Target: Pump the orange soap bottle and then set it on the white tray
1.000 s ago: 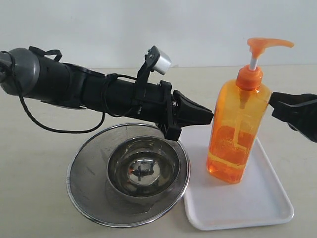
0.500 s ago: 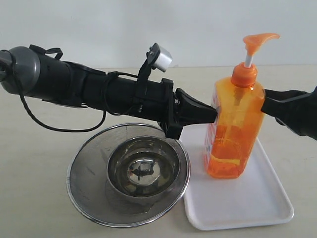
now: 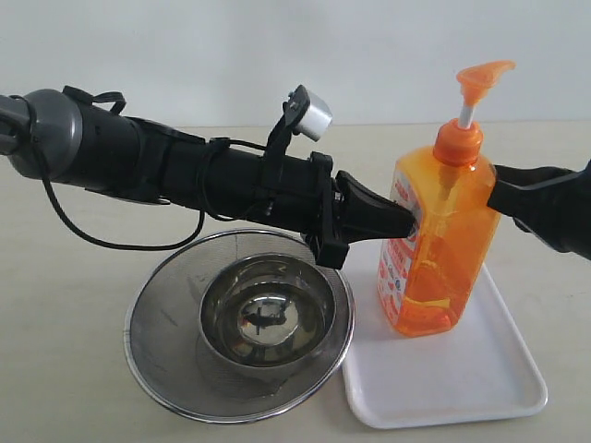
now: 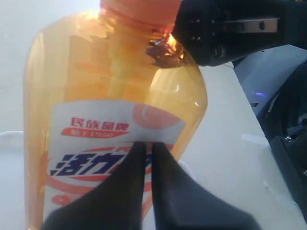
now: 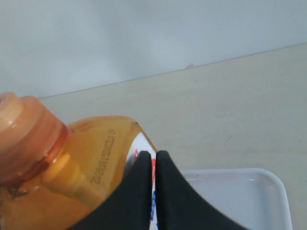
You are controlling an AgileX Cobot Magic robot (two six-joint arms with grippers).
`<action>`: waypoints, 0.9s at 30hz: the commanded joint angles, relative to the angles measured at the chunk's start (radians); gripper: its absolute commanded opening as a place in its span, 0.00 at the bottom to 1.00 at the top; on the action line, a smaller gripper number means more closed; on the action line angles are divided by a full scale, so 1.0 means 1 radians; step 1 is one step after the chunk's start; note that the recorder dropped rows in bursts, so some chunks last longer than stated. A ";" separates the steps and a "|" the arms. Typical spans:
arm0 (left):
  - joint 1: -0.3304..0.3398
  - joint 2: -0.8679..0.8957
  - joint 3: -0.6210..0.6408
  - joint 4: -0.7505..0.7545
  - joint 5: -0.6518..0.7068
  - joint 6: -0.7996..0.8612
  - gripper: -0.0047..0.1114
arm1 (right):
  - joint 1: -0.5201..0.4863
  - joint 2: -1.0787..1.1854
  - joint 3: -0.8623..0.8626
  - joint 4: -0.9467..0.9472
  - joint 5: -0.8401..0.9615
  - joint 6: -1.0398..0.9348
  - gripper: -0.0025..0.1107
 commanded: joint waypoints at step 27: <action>0.007 -0.002 -0.005 -0.007 -0.045 0.006 0.08 | -0.001 0.003 -0.035 0.012 0.129 -0.035 0.02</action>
